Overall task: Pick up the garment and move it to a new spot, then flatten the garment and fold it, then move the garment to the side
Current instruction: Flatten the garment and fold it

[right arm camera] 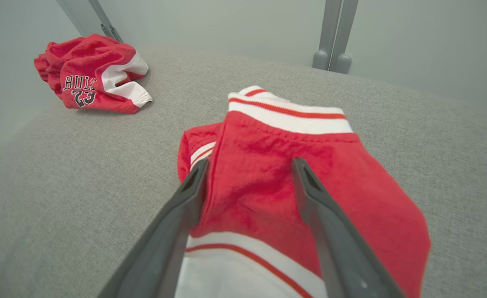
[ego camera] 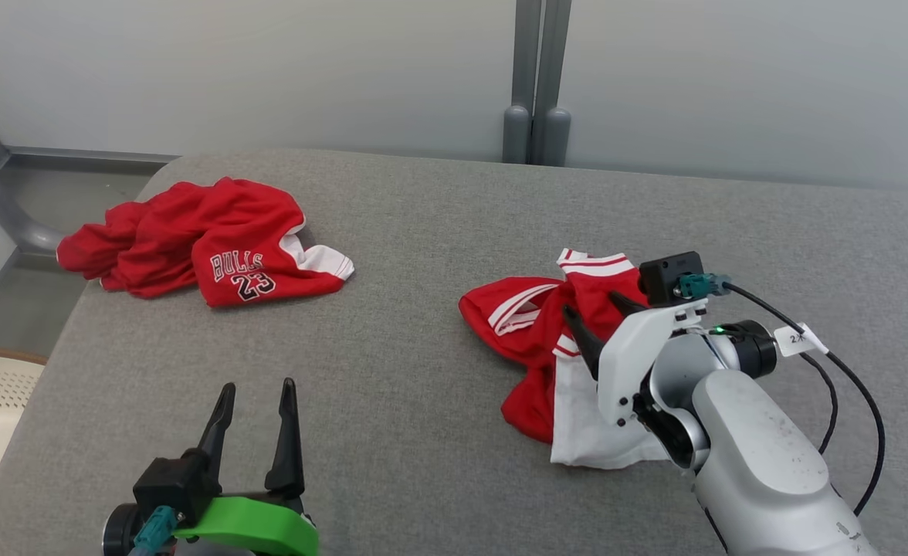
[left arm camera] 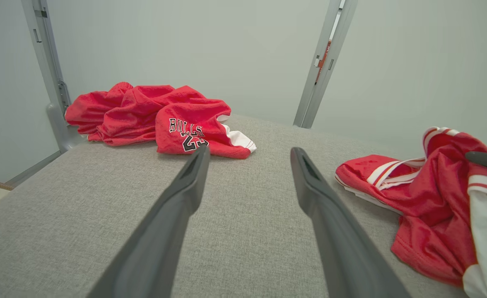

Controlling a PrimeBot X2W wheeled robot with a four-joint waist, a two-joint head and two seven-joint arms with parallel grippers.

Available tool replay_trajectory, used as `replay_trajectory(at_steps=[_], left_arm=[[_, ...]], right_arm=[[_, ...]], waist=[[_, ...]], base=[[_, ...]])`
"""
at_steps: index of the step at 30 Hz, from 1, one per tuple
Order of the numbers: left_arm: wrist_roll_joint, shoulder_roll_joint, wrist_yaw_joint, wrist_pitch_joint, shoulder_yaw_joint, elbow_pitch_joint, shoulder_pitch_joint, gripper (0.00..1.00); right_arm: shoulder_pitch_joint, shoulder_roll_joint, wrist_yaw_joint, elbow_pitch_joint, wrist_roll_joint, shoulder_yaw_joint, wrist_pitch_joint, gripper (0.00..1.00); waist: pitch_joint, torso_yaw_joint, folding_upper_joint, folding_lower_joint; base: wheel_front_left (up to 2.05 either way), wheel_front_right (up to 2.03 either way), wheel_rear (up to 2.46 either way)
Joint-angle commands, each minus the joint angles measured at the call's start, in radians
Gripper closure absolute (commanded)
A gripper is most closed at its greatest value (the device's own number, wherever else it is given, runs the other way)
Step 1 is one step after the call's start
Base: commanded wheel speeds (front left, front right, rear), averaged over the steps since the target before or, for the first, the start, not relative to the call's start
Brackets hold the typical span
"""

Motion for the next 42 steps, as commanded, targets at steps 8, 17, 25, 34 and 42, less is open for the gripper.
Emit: replay_trajectory(at_steps=[8, 17, 25, 34, 42], left_arm=[[0.0, 0.001, 0.003, 0.0, 0.005, 0.005, -0.01, 0.0], [0.022, 0.001, -0.006, 0.0, 0.02, -0.004, -0.004, 0.0], [0.039, 0.001, -0.02, 0.0, 0.029, -0.022, -0.045, 0.0], [0.071, 0.006, -0.046, 0.0, 0.031, -0.027, -0.139, 0.0], [0.085, 0.009, -0.061, 0.0, 0.029, -0.019, -0.196, 0.0]], right_arm=[[-0.023, -0.003, 0.0, 0.012, -0.012, -0.013, -0.033, 1.0], [-0.068, -0.004, 0.0, -0.028, 0.024, -0.164, -0.079, 1.0], [-0.106, -0.048, 0.0, -0.058, 0.043, -0.368, -0.011, 1.0], [-0.193, -0.152, 0.0, 0.025, 0.066, -0.501, 0.05, 1.0], [-0.28, -0.211, 0.0, 0.181, 0.036, -0.575, -0.015, 1.0]], waist=[[0.002, 0.012, 0.0, 0.0], [0.007, -0.055, 0.0, 0.0], [0.095, -0.137, 0.0, 0.0], [0.25, -0.191, 0.0, 0.0], [0.321, -0.199, 0.0, 0.0]], base=[[0.0, 0.0, 0.0], [0.0, 0.0, 0.0], [0.0, 0.0, 0.0], [0.0, 0.0, 0.0], [0.0, 0.0, 0.0]])
